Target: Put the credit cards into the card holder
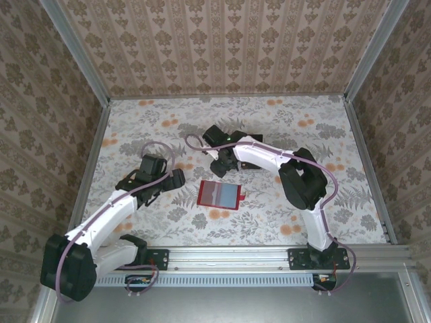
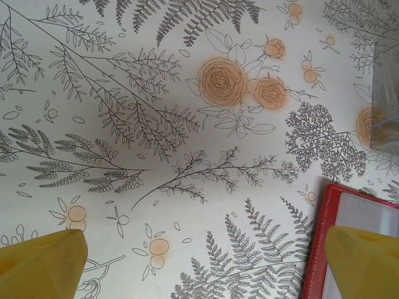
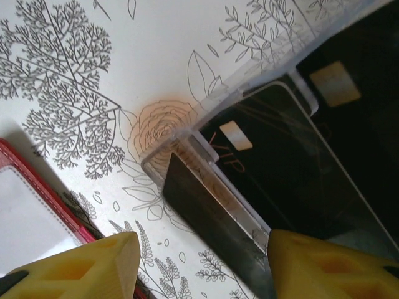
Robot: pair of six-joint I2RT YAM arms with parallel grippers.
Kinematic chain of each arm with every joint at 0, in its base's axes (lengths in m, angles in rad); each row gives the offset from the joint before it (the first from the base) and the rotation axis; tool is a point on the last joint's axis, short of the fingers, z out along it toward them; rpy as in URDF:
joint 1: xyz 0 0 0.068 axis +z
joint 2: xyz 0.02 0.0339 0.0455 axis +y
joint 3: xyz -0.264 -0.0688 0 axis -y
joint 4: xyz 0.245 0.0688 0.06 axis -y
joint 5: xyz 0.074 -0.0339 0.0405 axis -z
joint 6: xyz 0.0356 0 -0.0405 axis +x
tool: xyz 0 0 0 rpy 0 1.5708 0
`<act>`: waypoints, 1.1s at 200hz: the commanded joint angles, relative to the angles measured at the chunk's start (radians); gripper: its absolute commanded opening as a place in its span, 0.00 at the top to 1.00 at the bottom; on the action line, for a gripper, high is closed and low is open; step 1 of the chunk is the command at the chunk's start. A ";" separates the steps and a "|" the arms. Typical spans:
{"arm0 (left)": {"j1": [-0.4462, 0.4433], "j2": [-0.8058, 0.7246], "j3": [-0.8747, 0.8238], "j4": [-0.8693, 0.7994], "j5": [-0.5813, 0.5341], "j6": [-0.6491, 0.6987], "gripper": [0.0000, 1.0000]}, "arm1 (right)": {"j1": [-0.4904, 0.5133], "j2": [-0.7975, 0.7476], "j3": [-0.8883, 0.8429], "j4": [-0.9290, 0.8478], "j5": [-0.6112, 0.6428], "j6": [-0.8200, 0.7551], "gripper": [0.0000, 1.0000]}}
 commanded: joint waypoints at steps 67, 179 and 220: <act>0.006 -0.002 -0.007 0.008 0.012 -0.002 0.00 | 0.004 -0.051 -0.019 0.003 0.121 -0.102 0.54; 0.006 0.021 -0.007 0.029 0.028 -0.009 0.00 | 0.014 -0.075 -0.050 0.004 0.155 -0.142 0.64; 0.005 0.024 0.000 0.031 0.031 -0.008 0.00 | 0.023 -0.054 -0.053 0.012 0.178 -0.182 0.73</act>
